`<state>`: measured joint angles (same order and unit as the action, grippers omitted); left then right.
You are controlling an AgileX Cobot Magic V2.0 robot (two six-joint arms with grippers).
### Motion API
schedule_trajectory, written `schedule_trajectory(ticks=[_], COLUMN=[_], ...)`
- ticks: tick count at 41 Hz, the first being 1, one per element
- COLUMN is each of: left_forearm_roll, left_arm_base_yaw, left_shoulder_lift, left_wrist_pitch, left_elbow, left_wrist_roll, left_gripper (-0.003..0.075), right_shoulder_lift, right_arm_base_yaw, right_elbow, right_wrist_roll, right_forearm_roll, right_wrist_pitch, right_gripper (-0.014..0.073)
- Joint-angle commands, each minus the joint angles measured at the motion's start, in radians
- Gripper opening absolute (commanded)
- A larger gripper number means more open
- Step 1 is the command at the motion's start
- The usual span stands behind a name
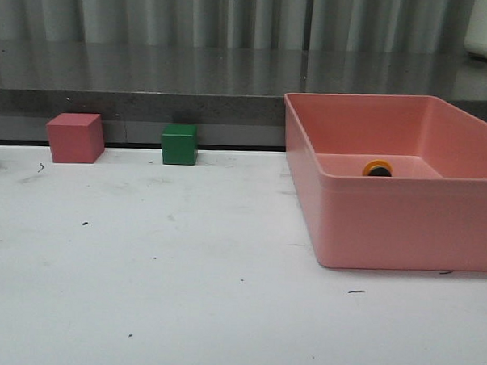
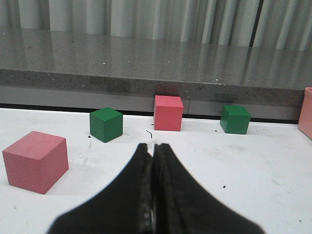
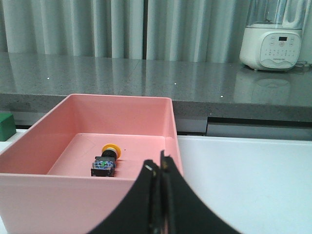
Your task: Place and stand button with both arms
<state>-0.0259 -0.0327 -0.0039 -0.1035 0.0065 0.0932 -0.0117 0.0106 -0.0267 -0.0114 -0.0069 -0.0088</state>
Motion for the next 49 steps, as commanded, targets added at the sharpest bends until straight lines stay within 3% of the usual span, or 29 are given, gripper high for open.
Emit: schedule_trajectory(ticks=[1,25,36,43,49], left_forearm_roll=[0.007,0.007,0.026,0.026,0.026], left_arm_base_yaw=[-0.004,-0.004,-0.004,-0.004,-0.004], left_shoulder_lift=[-0.024,-0.024,-0.022,-0.018,0.014], left_wrist_pitch=[0.076,0.085,0.204,0.104,-0.089], left_elbow=[0.017,0.017,-0.044,-0.226,-0.418], left_wrist_roll=[0.009,0.009,0.009,0.009,0.009], left_gripper=[-0.0020,-0.0020,-0.0020,-0.0020,-0.0020], right_shoulder_lift=[-0.017,-0.017,-0.017,-0.007,0.064], right_arm_base_yaw=[-0.007,-0.007,-0.007,-0.007,-0.007], right_elbow=[0.003,0.003,0.076,0.255,0.412], right_wrist_roll=[0.005,0.005,0.005,0.005,0.005], right_forearm_roll=[-0.003,-0.003,-0.006,-0.006,-0.006], right_wrist_pitch=[-0.081,-0.082,-0.052,0.142,0.287], right_gripper=[-0.0118,-0.0118,-0.0118,-0.0118,-0.0118])
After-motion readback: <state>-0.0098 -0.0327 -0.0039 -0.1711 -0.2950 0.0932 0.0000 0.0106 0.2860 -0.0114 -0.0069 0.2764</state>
